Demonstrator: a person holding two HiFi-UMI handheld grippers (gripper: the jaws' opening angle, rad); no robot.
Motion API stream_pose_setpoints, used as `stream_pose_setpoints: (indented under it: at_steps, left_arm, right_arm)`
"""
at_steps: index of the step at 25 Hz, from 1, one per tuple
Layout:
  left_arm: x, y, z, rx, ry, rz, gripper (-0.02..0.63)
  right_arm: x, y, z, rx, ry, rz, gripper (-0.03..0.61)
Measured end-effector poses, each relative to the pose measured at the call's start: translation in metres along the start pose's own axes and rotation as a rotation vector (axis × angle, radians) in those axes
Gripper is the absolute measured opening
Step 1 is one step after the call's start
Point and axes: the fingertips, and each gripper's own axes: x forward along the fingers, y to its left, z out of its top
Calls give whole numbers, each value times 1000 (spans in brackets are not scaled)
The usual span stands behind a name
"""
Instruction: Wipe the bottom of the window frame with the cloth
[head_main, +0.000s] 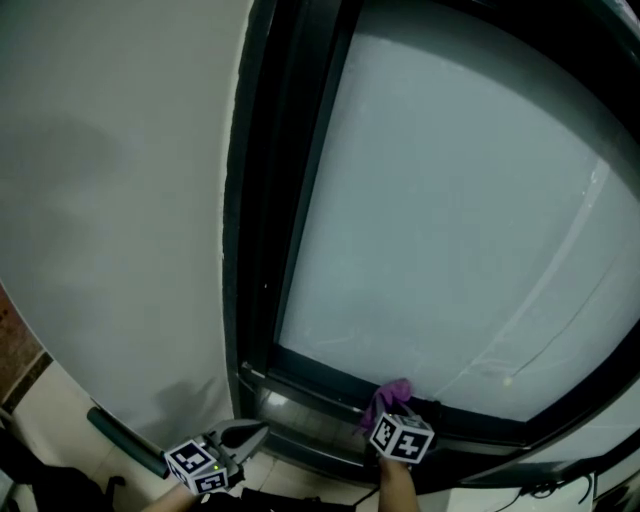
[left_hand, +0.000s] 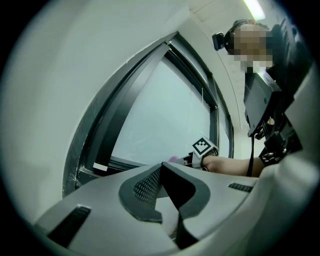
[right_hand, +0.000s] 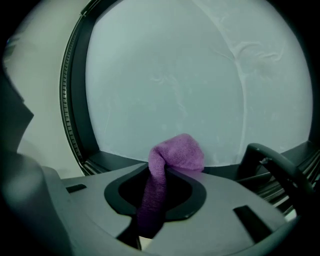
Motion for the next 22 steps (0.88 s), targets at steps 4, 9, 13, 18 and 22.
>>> stream_pose_setpoints:
  at_steps: [4, 9, 13, 18, 22]
  left_arm:
    - [-2, 6, 1, 7, -12, 41, 3]
    - [-1, 3, -2, 22, -1, 55, 3]
    - [-1, 5, -1, 32, -4, 76, 3]
    - [-4, 6, 1, 32, -5, 112, 3]
    - [-9, 9, 0, 31, -12, 146, 3]
  right_arm:
    - [5, 15, 1, 10, -1, 77, 84]
    - [10, 23, 2, -7, -1, 120, 84]
    - [13, 28, 3, -10, 5, 145, 84]
    - [18, 36, 5, -42, 13, 187, 84]
    - [22, 46, 8, -62, 17, 215, 84]
